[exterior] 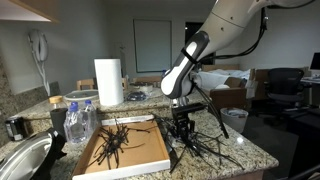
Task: Put the zip ties on the box
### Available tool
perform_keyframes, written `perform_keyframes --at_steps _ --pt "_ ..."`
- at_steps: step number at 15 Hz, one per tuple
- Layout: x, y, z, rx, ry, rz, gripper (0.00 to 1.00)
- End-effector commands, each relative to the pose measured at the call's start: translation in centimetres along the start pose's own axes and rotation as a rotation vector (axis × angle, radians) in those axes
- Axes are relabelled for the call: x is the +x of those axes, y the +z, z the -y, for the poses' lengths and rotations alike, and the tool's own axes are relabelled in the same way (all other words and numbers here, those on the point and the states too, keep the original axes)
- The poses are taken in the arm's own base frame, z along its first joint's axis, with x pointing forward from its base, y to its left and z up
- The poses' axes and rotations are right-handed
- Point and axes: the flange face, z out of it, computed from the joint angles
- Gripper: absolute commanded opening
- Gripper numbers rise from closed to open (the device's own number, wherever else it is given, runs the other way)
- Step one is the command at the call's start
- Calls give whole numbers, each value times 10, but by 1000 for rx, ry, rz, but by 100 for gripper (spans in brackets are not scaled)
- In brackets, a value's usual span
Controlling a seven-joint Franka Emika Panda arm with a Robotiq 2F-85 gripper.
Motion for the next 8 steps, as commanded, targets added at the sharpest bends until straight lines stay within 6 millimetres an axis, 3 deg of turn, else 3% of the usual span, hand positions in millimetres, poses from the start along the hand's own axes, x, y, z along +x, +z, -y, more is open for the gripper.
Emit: perform_keyframes --at_steps 1,8 --pt "-7 1 0 -27 18 -1 2" --pt "-10 -4 1 -26 11 -18 4"
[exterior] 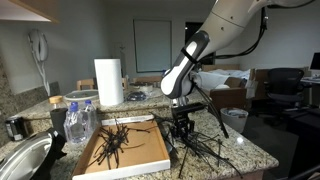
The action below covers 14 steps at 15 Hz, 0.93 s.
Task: Put the zip ties on the box
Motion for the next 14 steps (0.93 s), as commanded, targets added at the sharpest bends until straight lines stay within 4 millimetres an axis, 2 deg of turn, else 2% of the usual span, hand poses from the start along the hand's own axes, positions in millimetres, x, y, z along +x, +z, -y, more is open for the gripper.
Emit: perform_keyframes --at_steps 1,6,8,9,10,11,13,14 --pt "-11 -6 0 -22 13 -21 4" --pt "-12 -15 1 -9 15 -41 4" --pt "-11 -16 1 -8 13 -39 21" --pt "-11 -16 1 -9 15 -39 38" --pt "-11 -15 1 -11 15 -36 40" --pt "-10 -15 0 -19 17 -33 10" --pt "-9 -15 0 -16 20 -37 7" --pt "-9 -15 -1 -18 22 -37 0"
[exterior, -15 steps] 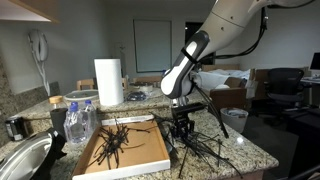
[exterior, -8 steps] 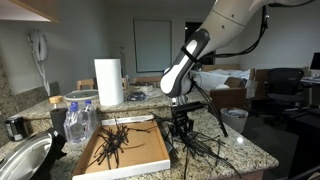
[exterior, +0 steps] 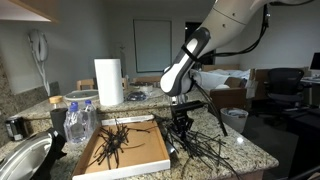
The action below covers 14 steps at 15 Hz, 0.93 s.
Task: Put the zip ties on the box
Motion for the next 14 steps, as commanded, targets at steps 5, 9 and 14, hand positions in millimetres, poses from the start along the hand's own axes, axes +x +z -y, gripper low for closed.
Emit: perform_keyframes --at_steps 5,9,14 --pt "-8 -3 -4 -17 39 -9 8" --pt "-11 -6 -12 -13 69 -15 46" --pt "-1 6 -14 -34 104 8 79"
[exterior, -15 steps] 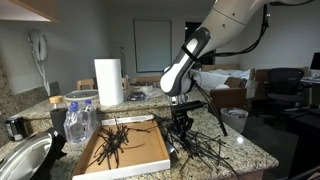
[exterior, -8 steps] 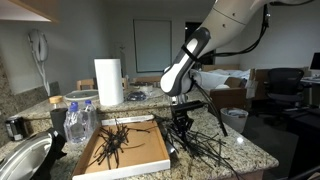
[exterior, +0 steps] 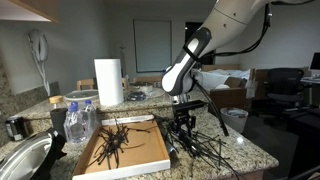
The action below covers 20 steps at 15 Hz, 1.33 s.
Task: Put the zip ties on the box
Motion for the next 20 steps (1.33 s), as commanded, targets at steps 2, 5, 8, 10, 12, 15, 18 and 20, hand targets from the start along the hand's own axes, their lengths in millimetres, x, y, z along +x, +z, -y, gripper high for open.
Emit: perform_keyframes --at_steps 2,5,8,10,12,15,18,20 --pt "-1 18 -1 -41 33 33 54" --pt "0 21 1 -33 32 33 39" --pt "-4 13 6 -40 28 10 19" --pt "-4 12 9 -47 25 14 9" --pt "-3 14 11 -62 25 19 5" --pt "-4 15 15 -86 25 21 8" --pt "-5 9 13 -82 18 10 8" --pt "-7 0 12 -75 11 -11 8"
